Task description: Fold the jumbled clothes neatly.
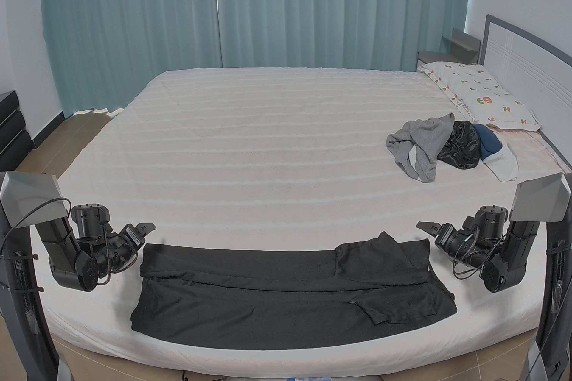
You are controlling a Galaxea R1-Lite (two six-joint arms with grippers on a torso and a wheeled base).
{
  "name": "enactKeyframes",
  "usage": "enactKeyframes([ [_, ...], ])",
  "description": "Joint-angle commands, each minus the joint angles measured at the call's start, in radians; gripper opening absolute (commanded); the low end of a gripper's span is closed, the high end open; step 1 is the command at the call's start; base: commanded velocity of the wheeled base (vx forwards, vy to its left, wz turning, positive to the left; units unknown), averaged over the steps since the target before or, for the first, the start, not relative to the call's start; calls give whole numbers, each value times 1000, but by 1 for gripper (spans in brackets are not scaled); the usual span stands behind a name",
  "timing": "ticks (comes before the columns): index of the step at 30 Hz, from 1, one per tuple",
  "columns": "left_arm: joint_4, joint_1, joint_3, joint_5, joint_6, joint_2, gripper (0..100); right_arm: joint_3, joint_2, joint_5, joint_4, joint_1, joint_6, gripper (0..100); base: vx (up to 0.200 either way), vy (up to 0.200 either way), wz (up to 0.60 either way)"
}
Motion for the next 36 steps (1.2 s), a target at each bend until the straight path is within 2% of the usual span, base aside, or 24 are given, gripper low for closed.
enactKeyframes([
  [1,-8,3,4,5,-36,-82,100,33,-52,4,-6,-22,23,100,0,0,0],
  [4,-7,-7,21,16,-128,-181,100,41,-64,7,-5,-24,66,100,0,0,0],
  [5,-7,-7,21,16,-128,-181,100,41,-64,7,-5,-24,66,100,0,0,0],
  [7,-7,-66,59,16,-157,-240,100,43,-64,4,-5,-22,72,100,0,0,0],
  [11,-10,-150,105,17,-157,-248,100,67,-61,0,-12,-10,72,100,0,0,0],
  [16,-11,-216,139,17,-160,-217,100,89,-49,0,-52,-7,68,100,0,0,0],
  [26,-11,-294,137,21,-166,-144,100,90,-40,-3,-54,8,66,100,0,0,0],
  [29,-13,-327,130,64,-166,-122,100,92,-35,-1,-55,8,65,100,0,0,0],
  [36,-13,-365,160,82,-163,-124,100,95,-34,-1,-55,8,63,100,0,0,0],
])
